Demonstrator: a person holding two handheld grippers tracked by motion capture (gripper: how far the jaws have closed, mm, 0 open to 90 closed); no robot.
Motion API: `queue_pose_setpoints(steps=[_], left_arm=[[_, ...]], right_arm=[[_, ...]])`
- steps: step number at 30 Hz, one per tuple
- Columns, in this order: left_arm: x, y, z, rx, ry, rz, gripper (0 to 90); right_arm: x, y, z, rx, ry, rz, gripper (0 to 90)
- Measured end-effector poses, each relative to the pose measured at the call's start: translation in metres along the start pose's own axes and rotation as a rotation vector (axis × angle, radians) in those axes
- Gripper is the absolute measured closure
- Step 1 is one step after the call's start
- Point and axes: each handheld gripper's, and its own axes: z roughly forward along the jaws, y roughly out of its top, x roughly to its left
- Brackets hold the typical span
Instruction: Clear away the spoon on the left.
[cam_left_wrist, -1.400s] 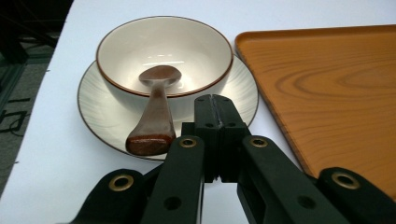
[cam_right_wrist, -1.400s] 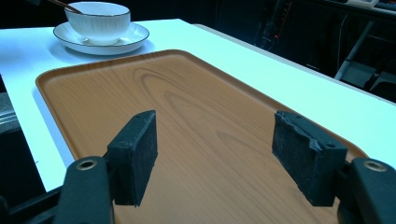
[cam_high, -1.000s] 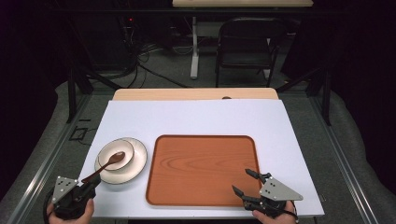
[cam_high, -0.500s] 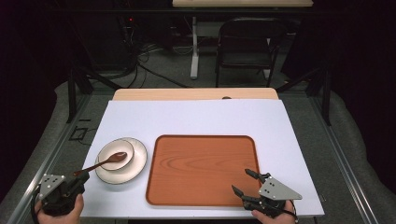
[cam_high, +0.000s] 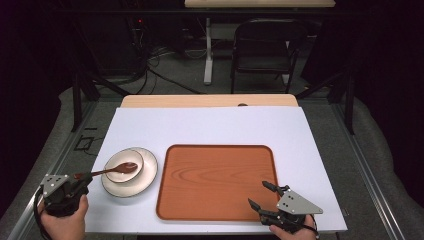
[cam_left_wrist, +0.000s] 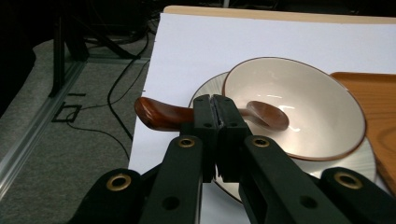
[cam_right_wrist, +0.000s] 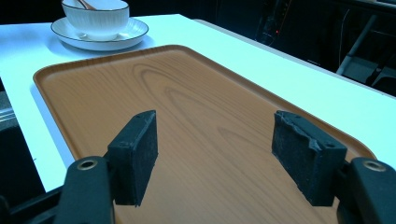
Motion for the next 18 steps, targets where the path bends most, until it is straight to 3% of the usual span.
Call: queue_pose_setpoints(steps=[11, 18], left_arm=[[0.007, 0.009, 0.016, -0.002, 0.016, -0.023, 87.9], [0.011, 0.012, 0.026, -0.005, 0.004, -0.052, 87.0]], right_arm=[[0.000, 0.000, 0.000, 0.001, 0.000, -0.002, 31.3], [0.000, 0.000, 0.000, 0.004, 0.002, -0.003, 31.3]])
